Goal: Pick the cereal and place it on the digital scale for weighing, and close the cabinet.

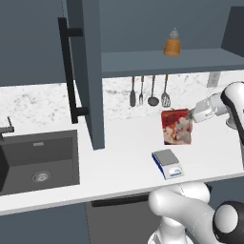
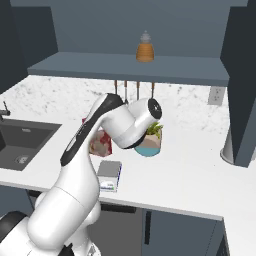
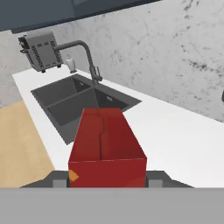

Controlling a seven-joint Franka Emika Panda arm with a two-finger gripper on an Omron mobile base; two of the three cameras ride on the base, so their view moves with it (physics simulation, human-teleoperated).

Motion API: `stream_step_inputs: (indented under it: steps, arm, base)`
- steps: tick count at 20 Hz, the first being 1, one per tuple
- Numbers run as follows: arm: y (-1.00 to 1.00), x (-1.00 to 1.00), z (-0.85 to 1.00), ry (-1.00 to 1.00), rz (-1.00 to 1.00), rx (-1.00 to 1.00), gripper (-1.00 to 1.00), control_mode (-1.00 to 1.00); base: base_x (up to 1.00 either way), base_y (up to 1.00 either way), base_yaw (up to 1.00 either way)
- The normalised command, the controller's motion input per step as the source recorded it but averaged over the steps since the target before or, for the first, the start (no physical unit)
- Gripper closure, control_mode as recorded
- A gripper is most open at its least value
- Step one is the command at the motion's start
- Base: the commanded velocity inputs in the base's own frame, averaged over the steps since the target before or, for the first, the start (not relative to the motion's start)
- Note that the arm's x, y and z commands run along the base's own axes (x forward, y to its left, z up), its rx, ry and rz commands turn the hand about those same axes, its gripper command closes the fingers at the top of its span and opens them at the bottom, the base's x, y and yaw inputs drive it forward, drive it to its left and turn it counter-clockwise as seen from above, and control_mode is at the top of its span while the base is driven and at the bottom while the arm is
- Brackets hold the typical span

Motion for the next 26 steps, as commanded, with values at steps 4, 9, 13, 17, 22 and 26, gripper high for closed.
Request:
stream_step_inputs:
  steps: [4,9,13,17,22,26]
  arm:
    - [0.00,0.21,-0.80,0.02,0.09,0.26,1.00,-1.00]
    - [-0.01,0.07,-0.61,-0.05,0.04,0.33,1.00,-1.00]
    - [-0.06,0.02,-0.03,-0.02,0.03,0.04,1.00,-1.00]
    - [-0.15,0.09,0.00,-0.09,0.00,0.00,1.00,-1.00]
    - [-0.13,0.08,0.00,-0.05,-0.02,-0.05,1.00,-1.00]
    - [-0.01,0.01,0.00,-0.01,-0.06,-0.29,1.00,-1.00]
  base:
    - [0.00,0.00,0.00]
    - [0.00,0.00,0.00]
    - [0.00,0.00,0.00]
    - [0.00,0.00,0.00]
    - [0.00,0.00,0.00]
    - [0.00,0.00,0.00]
